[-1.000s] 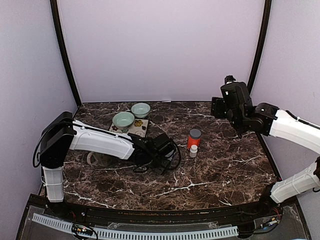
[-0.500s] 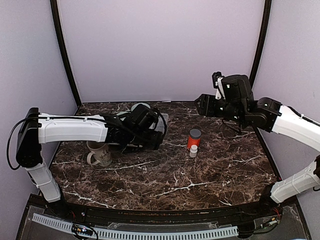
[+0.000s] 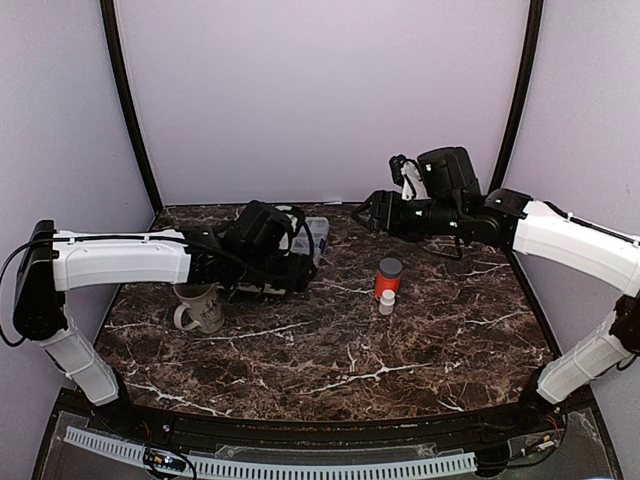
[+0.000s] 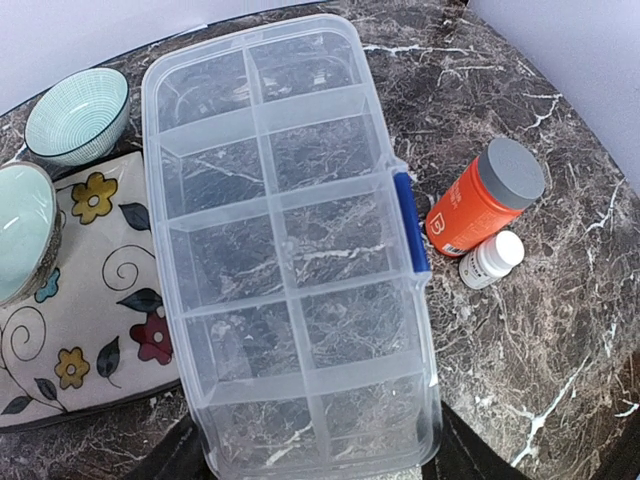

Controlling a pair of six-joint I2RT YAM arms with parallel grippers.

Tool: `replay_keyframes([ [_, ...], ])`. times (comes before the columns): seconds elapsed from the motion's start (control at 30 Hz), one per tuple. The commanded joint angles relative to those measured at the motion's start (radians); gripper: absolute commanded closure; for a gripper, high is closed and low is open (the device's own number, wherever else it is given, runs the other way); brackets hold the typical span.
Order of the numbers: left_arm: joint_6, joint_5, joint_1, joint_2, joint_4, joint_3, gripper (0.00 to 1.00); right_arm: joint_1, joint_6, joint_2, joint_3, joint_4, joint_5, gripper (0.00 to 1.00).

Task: Sort the pills into containers
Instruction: Pick up the pill container.

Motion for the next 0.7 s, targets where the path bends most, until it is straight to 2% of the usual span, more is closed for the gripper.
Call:
replay_keyframes([
  [0.0, 0.025, 0.053, 0.019, -0.068, 0.075, -0.035, 0.6, -0.064, 0.066, 0.019, -0.016, 0.121, -0.251, 0.35],
  [0.27, 0.046, 0.121, 0.033, -0.076, 0.151, -0.068, 0.6, -0.093, 0.107, 0.107, -0.025, 0.196, -0.453, 0.33],
  [0.67, 0.052, 0.157, 0.04, -0.099, 0.204, -0.088, 0.6, -0.117, 0.185, 0.179, -0.072, 0.333, -0.551, 0.34],
])
